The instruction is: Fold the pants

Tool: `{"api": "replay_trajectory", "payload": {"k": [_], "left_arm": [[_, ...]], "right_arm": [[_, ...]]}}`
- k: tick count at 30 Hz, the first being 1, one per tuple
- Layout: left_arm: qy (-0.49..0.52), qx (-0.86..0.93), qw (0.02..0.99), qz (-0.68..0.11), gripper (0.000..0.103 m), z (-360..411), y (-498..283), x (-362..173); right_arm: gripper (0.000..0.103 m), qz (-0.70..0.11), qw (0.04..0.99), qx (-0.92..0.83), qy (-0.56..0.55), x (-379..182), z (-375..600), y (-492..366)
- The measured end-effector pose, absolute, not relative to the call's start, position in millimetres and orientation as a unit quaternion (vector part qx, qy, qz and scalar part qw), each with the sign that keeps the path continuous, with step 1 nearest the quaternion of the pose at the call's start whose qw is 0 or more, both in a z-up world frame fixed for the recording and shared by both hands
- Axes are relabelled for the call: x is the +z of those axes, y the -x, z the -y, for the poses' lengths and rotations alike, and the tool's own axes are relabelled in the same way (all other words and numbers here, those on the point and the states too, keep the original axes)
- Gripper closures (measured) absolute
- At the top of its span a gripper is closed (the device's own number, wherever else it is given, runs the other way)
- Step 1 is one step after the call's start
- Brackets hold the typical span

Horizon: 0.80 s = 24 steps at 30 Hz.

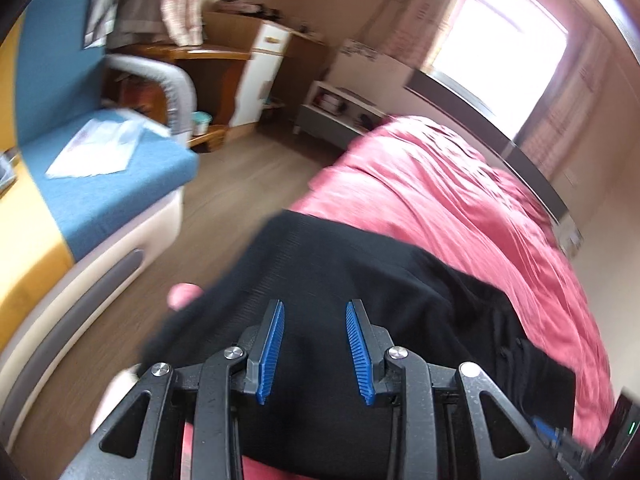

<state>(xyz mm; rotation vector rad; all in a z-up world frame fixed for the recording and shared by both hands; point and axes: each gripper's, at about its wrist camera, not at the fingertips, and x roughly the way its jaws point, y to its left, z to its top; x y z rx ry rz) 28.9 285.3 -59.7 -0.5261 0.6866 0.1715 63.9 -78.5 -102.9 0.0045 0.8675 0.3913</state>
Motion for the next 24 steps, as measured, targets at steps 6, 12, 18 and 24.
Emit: {"api": "replay_trajectory", "payload": {"k": [6, 12, 18, 24], "left_arm": [[0.298, 0.118, 0.884, -0.341, 0.07, -324, -23, -67], [0.374, 0.108, 0.845, -0.367, 0.057, -361, -26, -86], [0.471, 0.019, 0.778, -0.417, 0.054, -382, -39, -120], [0.487, -0.013, 0.755, -0.439, 0.043, -380, -49, -135]], "right_arm": [[0.081, -0.424, 0.886, 0.184, -0.023, -112, 85, -57], [0.081, -0.425, 0.886, 0.182, -0.032, -115, 89, -54], [0.081, -0.427, 0.885, 0.181, -0.037, -116, 89, -55], [0.081, -0.428, 0.885, 0.18, -0.039, -116, 90, -55]]}}
